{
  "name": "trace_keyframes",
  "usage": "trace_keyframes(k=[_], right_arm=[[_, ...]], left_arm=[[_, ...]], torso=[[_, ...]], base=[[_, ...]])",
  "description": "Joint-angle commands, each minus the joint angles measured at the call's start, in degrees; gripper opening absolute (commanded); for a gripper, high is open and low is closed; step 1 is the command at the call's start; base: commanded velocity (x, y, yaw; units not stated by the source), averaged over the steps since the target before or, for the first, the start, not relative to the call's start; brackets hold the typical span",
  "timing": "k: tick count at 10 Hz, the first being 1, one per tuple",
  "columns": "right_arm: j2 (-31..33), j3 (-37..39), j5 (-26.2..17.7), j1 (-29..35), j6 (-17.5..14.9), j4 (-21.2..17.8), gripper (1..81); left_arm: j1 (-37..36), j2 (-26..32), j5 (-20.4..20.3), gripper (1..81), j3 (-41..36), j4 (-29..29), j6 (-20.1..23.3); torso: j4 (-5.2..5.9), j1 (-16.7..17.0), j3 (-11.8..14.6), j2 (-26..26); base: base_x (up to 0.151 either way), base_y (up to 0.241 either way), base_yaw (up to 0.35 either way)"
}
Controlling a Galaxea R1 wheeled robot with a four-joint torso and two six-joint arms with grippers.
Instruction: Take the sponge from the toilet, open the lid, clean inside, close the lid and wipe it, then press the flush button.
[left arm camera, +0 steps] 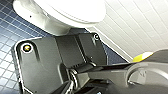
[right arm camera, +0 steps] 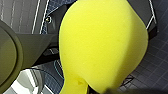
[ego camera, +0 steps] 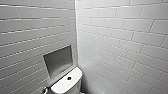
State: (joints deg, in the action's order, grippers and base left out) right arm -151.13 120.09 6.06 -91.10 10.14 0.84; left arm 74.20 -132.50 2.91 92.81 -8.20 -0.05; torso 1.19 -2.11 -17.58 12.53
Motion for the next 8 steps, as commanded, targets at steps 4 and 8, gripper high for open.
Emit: trace_keyframes(k=[4,8], right_arm=[[1.06,-1.54,-3.33,1.31,0.14,-0.75,1.0],[0.98,-1.45,-3.25,1.31,0.15,-0.84,1.0]], left_arm=[[-29.41,12.87,14.31,81.1,-18.89,14.44,-0.21],[-46.10,13.58,22.83,81.1,-20.83,23.13,-0.21]], torso=[[0.00,0.00,0.00,0.00],[0.00,-0.04,-0.02,0.00]], base=[[0.000,0.000,0.000],[0.000,0.000,0.000]])
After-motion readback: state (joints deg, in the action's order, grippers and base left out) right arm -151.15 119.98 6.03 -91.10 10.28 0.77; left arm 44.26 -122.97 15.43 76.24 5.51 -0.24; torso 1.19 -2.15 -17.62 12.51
